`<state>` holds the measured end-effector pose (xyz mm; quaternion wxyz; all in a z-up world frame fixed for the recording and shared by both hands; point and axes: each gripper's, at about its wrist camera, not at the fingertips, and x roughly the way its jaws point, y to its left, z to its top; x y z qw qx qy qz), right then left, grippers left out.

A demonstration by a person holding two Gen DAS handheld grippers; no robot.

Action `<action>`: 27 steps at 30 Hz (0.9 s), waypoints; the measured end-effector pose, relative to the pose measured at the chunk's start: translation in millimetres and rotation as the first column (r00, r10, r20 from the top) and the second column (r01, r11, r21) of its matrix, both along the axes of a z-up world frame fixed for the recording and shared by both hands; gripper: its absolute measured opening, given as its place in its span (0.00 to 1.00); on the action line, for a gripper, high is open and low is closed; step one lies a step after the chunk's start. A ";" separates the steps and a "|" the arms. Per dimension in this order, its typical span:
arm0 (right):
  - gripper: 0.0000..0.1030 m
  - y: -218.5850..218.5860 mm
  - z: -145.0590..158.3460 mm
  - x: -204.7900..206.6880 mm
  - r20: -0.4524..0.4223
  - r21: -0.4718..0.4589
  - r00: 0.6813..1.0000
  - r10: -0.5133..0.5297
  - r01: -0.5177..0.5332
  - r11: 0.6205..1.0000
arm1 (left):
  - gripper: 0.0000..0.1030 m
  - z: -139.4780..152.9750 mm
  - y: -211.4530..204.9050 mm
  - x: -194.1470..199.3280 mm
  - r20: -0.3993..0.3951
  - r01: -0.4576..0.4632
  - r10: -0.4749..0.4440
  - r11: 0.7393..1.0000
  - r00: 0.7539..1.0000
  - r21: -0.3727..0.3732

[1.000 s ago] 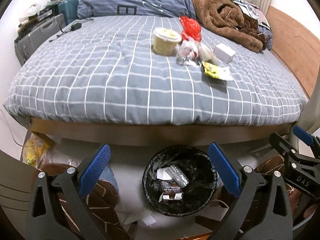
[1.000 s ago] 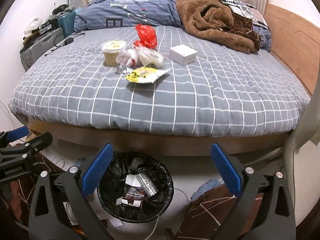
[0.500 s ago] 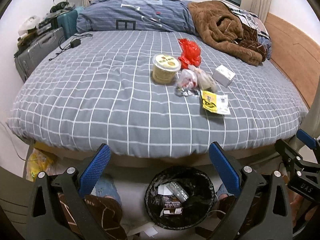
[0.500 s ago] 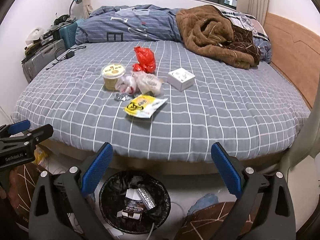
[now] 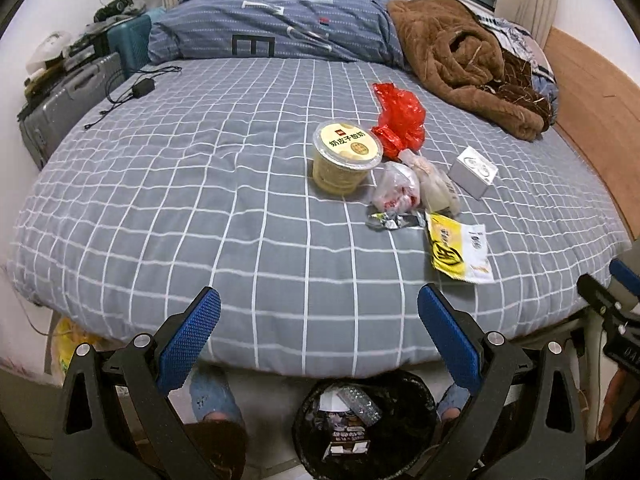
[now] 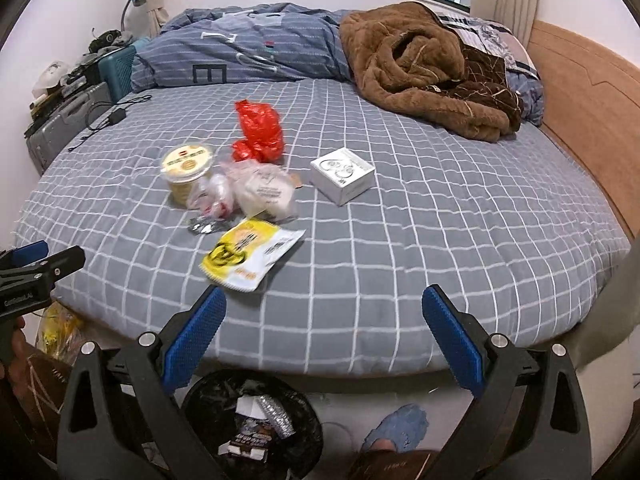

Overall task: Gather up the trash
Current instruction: 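Raise both open tools back up toward the remaining trash on the bed, then grasp the yogurt cup with the left tool while the right tool grasps the white earphone box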

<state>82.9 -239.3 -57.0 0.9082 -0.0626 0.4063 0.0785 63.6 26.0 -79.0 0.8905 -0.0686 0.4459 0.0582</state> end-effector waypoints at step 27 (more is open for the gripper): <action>0.92 0.3 -69.2 200.7 -0.106 -0.159 0.989 0.102 -0.118 0.980 | 0.94 -74.0 12.2 186.0 -0.103 0.091 -0.088 0.996 0.991 0.026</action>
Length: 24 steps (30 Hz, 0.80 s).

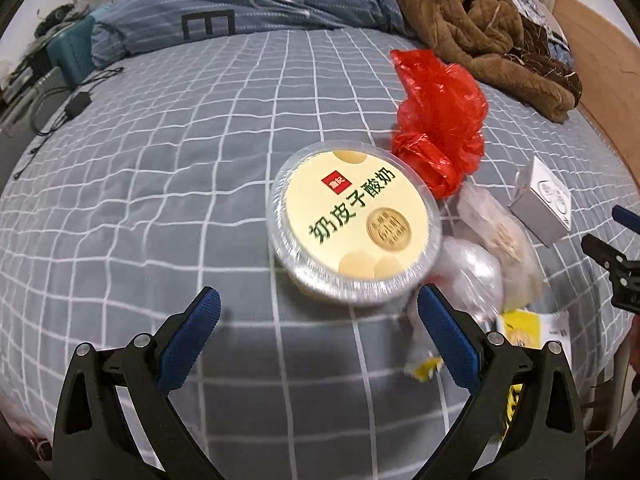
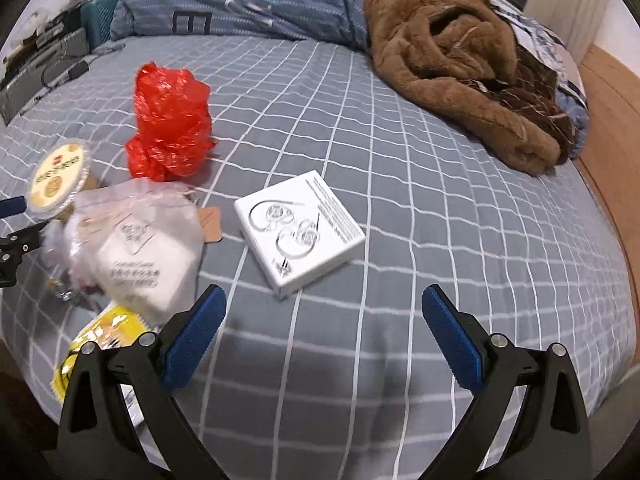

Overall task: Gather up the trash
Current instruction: 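Grasp the yogurt cup with the left tool while the right tool grasps the white earphone box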

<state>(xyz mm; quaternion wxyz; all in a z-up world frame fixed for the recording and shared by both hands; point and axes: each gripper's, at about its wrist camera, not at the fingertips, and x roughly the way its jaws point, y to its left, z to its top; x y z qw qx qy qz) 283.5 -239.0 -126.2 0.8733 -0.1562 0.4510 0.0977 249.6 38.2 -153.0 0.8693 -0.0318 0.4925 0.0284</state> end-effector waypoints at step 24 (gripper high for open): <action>0.74 16.2 -26.7 43.2 -0.096 0.052 0.994 0.043 -0.038 0.998 | 0.70 -8.6 -4.3 29.4 0.043 0.025 -0.025 1.000 0.999 -0.015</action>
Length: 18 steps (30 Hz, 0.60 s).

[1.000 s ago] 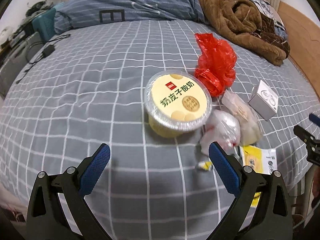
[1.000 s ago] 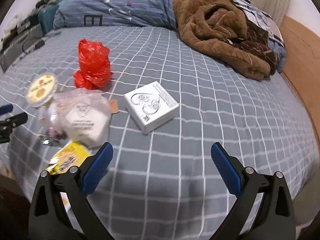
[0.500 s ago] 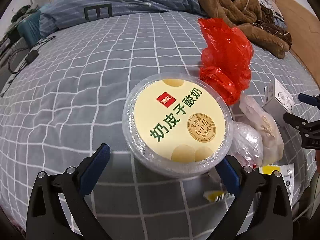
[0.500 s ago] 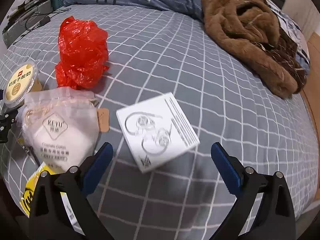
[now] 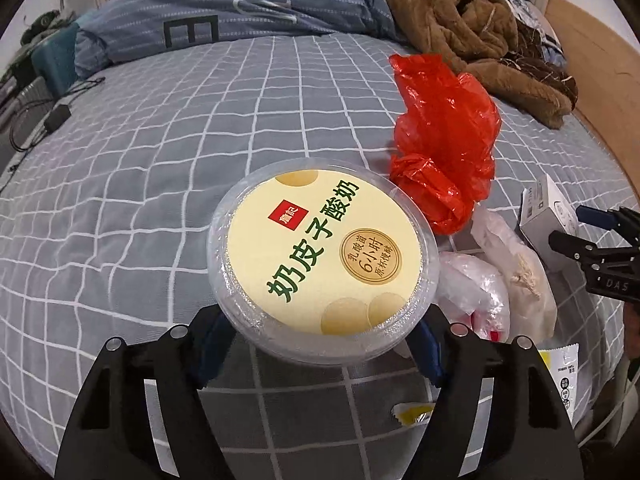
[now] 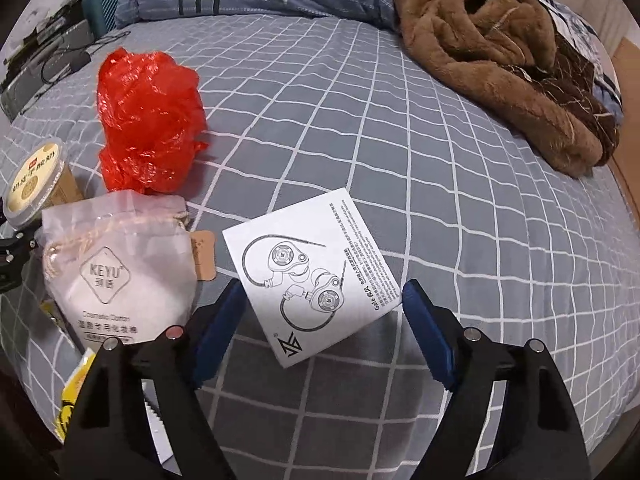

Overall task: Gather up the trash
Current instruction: 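Grasp the yogurt cup with the left tool while the right tool grasps the white earphone box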

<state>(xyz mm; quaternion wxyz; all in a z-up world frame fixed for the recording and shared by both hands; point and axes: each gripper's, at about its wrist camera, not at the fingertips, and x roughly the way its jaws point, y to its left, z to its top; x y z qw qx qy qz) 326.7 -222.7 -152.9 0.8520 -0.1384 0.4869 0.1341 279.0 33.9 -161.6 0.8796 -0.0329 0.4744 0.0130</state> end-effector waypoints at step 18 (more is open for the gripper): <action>0.70 -12.2 14.9 -17.2 0.011 -0.012 0.998 -0.069 0.069 0.998 | 0.70 23.3 -0.2 -39.7 0.015 -0.031 0.031 0.999 0.999 0.020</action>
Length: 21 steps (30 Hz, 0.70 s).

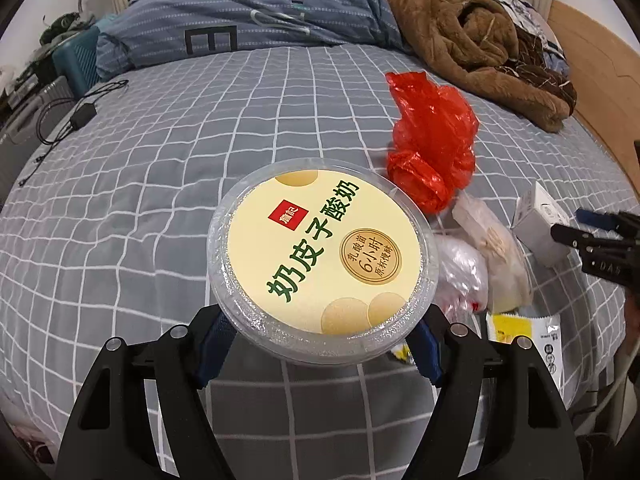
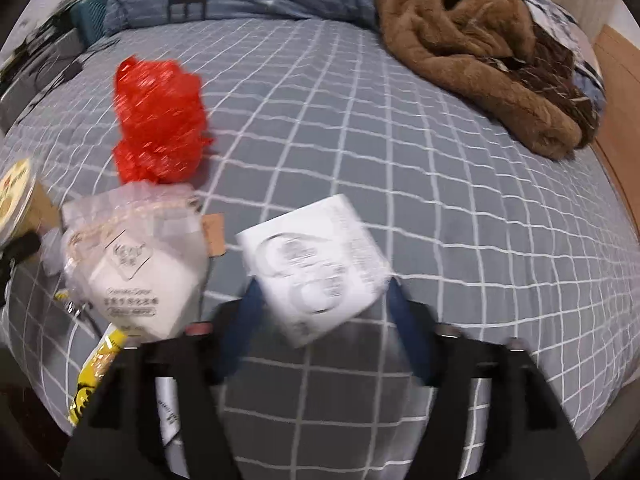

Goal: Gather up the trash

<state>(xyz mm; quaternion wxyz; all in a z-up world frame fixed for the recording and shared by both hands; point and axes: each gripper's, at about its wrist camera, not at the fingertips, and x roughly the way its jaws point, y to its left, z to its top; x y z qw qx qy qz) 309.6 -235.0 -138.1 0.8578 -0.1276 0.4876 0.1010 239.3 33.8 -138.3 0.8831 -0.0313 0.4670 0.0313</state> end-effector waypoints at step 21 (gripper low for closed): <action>0.76 3.0 -31.9 32.2 -0.134 0.056 0.990 0.052 -0.045 0.997 | 0.70 -1.9 0.4 1.1 -0.003 0.008 -0.008 1.000 1.000 -0.017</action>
